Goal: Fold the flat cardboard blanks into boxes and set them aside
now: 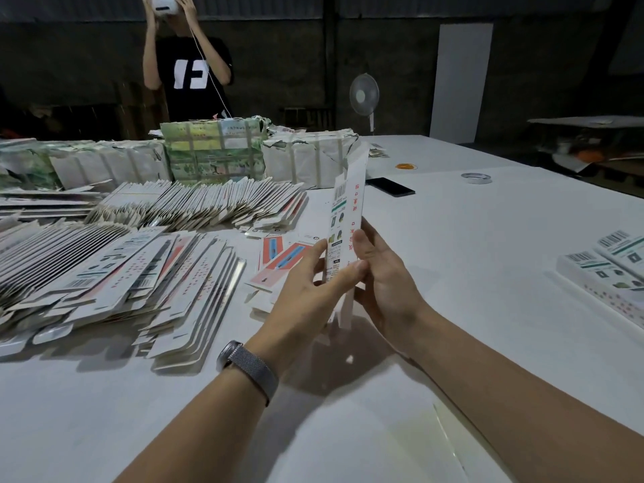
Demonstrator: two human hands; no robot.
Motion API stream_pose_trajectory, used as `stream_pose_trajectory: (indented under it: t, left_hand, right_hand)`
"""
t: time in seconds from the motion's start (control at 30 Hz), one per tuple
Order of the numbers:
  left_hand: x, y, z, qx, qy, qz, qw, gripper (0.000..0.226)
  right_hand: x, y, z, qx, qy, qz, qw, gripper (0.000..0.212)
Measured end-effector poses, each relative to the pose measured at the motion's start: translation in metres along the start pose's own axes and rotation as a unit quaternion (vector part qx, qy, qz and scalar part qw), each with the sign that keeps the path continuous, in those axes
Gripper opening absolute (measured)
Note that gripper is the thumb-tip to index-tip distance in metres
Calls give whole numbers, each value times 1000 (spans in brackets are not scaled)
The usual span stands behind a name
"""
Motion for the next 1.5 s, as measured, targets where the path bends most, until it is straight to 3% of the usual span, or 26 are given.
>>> stream_pose_trajectory:
  t: [0.13, 0.23, 0.3, 0.4, 0.53, 0.63, 0.73, 0.8, 0.87, 1.0, 1.2, 1.3, 1.37, 1.5]
  left_hand:
    - [0, -2, 0, 13, -16, -23, 1000, 100]
    - [-2, 1, -2, 3, -33, -38, 999, 69]
    - [-3, 6, -3, -19, -27, -29, 999, 43]
    - [-7, 10, -5, -30, -32, 7, 999, 45]
    - [-6, 18, -10, -69, 2, 109, 992, 47]
    - [0, 17, -9, -93, 46, 178, 979, 35]
    - [2, 12, -6, -80, 36, 156, 984, 20]
    - [-1, 6, -3, -35, -1, 105, 994, 21]
    - [-4, 0, -3, 16, -35, 54, 998, 23]
    - [0, -6, -2, 64, -27, -18, 997, 21]
    - [0, -12, 1, 75, -44, -34, 996, 19]
    - [-4, -12, 4, 57, -27, -51, 997, 29]
    - [-5, -9, 4, 56, -22, -97, 993, 38]
    - [-11, -5, 0, 67, -63, -154, 984, 52]
  right_hand:
    - [0, 1, 0, -9, -10, 19, 1000, 68]
    - [3, 3, 0, -17, -2, 4, 1000, 75]
    - [5, 2, 0, -18, 1, -14, 1000, 67]
    - [10, -3, 1, 5, 23, -34, 999, 48]
    - [17, -7, 0, 37, 65, -53, 996, 58]
    - [23, -11, 0, 64, 98, -109, 987, 52]
    - [27, -13, 0, 71, 105, -172, 977, 52]
    - [29, -10, 0, 50, 106, -200, 973, 45]
    - [35, -11, 2, 31, 127, -194, 972, 24]
    - [43, -16, 6, 24, 144, -186, 972, 14]
    - [33, -13, 0, 39, 121, -233, 964, 41]
    - [15, -8, -5, 51, 71, -228, 970, 26]
    - [0, -3, -11, 42, 46, -158, 986, 20]
    - [-17, -3, -15, 13, 8, -26, 1000, 44]
Point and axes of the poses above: each hand's wrist, its own z-axis towards the middle knuckle, its own x-axis out of the back of the hand, y = z × x, the point moved 8 cm from there along z, towards the middle knuckle, and after that the axes turned 10 degrees about x, right-handed, at the moved point
